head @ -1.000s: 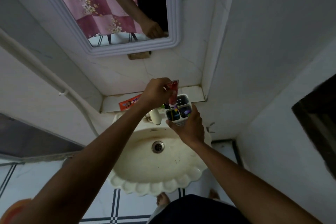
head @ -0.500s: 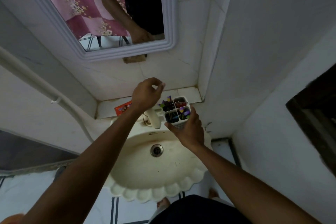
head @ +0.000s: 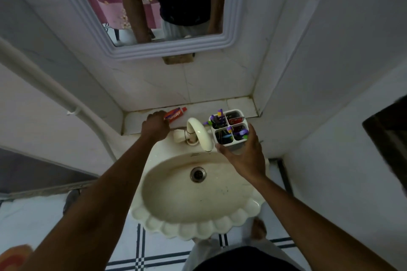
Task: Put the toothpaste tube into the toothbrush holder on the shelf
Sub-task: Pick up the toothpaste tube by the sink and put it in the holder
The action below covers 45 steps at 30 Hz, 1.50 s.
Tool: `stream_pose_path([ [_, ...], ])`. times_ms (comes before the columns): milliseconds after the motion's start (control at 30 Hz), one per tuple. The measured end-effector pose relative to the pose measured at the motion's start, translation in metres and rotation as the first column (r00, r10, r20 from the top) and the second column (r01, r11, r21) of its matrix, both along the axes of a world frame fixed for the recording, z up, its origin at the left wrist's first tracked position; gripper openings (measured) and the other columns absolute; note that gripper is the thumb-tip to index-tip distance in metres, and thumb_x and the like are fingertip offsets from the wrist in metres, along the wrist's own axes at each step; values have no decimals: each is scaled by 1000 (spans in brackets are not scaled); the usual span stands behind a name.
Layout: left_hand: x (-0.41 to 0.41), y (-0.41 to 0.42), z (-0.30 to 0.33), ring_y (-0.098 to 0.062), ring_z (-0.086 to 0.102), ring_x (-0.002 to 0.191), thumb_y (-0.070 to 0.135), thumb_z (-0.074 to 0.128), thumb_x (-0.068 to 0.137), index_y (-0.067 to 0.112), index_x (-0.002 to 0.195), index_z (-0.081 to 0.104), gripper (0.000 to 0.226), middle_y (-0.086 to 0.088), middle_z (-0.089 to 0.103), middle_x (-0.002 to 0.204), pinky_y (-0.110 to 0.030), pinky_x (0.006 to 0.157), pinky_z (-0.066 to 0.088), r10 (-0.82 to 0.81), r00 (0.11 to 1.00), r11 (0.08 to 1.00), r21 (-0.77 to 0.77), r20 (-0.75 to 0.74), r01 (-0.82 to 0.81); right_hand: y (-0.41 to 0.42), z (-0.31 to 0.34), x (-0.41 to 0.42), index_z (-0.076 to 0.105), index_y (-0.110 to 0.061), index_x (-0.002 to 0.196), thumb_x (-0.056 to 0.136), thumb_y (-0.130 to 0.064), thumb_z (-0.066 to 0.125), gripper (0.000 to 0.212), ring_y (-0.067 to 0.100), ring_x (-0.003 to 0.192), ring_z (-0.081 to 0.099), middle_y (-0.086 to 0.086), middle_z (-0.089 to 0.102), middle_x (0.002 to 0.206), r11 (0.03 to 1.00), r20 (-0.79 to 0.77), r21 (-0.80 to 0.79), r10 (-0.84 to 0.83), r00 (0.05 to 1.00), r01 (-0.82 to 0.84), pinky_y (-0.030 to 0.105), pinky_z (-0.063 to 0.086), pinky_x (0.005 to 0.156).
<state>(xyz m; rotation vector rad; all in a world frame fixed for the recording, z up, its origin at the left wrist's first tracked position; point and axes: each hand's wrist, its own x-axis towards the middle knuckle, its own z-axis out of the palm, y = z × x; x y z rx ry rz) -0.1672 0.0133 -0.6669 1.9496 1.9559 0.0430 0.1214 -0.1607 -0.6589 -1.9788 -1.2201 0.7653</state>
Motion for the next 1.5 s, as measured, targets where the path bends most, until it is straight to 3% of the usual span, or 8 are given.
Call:
stream_pose_path([
  [133,8,11,-5,-39,51,135,32,56,106,16,153,51,50,-18,55,147,-52,108,45,-6,1000,998,69,-8,7,1,2,0,26,-43,166,61,-89,88,130,21,143,52,-11,54,158,1000,0,-21,-8,1000,8,49,57,107],
  [333,18,36,-7,-43,37,141,48,52,105,20,151,49,55,-23,37,152,-55,114,37,-29,979,995,-97,-203,10,2,6,0,26,-45,166,61,-86,89,129,19,143,51,-10,54,158,999,11,-42,-1,1000,2,46,56,104],
  [467,19,38,-10,-42,45,132,57,66,95,13,140,51,64,-21,49,139,-55,110,39,-44,968,997,-76,-245,26,3,5,1,25,-44,166,60,-88,88,131,20,143,52,-10,54,158,999,13,-53,5,1000,-5,48,57,106],
  [767,32,9,45,-19,67,87,78,78,75,17,106,70,68,2,69,95,-32,72,55,50,993,999,10,106,-51,2,5,3,24,-43,165,59,-91,86,132,22,142,53,-10,55,159,999,2,-49,22,1000,-22,50,57,108],
  [967,56,-25,138,-10,74,80,16,84,90,6,121,73,35,-8,74,110,-18,61,62,-70,892,991,132,447,11,2,8,4,23,-42,165,58,-95,82,133,22,140,54,-9,54,158,998,5,-49,41,999,-40,53,57,106],
  [1133,86,-67,181,1,69,88,16,83,91,14,117,75,27,9,71,104,-4,75,54,-331,846,923,328,418,199,0,11,6,21,-41,166,60,-93,83,133,24,143,53,-6,51,162,998,3,-46,47,999,-47,55,57,106],
  [1333,109,-89,179,-12,72,92,18,82,89,19,112,77,23,2,79,105,-33,82,63,-432,876,883,300,216,362,1,11,8,24,-37,166,59,-93,82,134,25,140,57,-3,53,159,998,10,-42,57,998,-56,54,59,103],
  [1500,118,-96,164,-17,73,96,19,78,93,19,117,73,25,-1,79,110,-39,84,64,-411,899,900,220,151,375,1,12,9,25,-36,165,58,-95,81,135,27,139,59,-2,54,157,997,11,-37,62,998,-61,56,61,102],
])
